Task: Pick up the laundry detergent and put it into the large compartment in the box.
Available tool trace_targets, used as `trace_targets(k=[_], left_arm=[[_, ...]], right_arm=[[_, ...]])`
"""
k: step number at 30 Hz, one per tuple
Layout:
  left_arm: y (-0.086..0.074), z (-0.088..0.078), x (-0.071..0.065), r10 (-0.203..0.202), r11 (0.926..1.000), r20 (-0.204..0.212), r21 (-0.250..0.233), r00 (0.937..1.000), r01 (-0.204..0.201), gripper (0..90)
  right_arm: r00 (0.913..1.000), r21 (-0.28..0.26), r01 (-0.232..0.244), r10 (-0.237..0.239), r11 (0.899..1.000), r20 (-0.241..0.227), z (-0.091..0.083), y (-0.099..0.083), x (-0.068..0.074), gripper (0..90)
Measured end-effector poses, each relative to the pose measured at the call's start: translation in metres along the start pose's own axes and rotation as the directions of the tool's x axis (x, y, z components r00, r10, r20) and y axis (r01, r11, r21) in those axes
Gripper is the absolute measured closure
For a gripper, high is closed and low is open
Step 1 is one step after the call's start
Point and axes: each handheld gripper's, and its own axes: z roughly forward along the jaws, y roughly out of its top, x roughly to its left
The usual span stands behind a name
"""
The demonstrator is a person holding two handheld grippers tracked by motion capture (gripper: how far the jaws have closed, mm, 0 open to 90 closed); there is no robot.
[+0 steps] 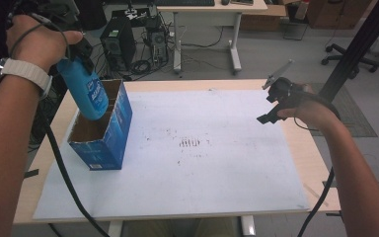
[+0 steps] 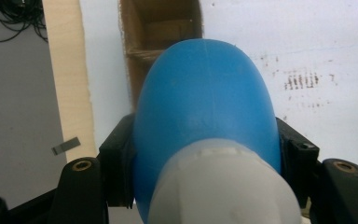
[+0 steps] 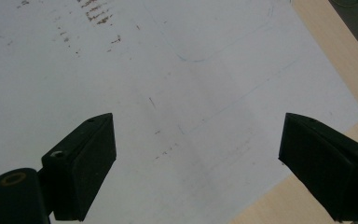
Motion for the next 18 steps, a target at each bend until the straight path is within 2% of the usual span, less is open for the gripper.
trace_targets(k=[8, 18], left_arm=[[0.0, 0.018, 0.008, -0.011, 0.9999, 0.002, 0.003, 0.9999, 0.011, 37.3], [-0.001, 0.048, 0.012, 0.0, 0.9996, 0.007, 0.029, 1.0, 0.0, 37.3]], right_arm=[[1.0, 0.006, 0.001, 0.0, 1.0, -0.003, 0.002, 0.002, 0.0, 11.1], [1.0, 0.016, -0.002, 0.002, 1.0, -0.006, 0.005, 0.001, 0.0, 11.1]])
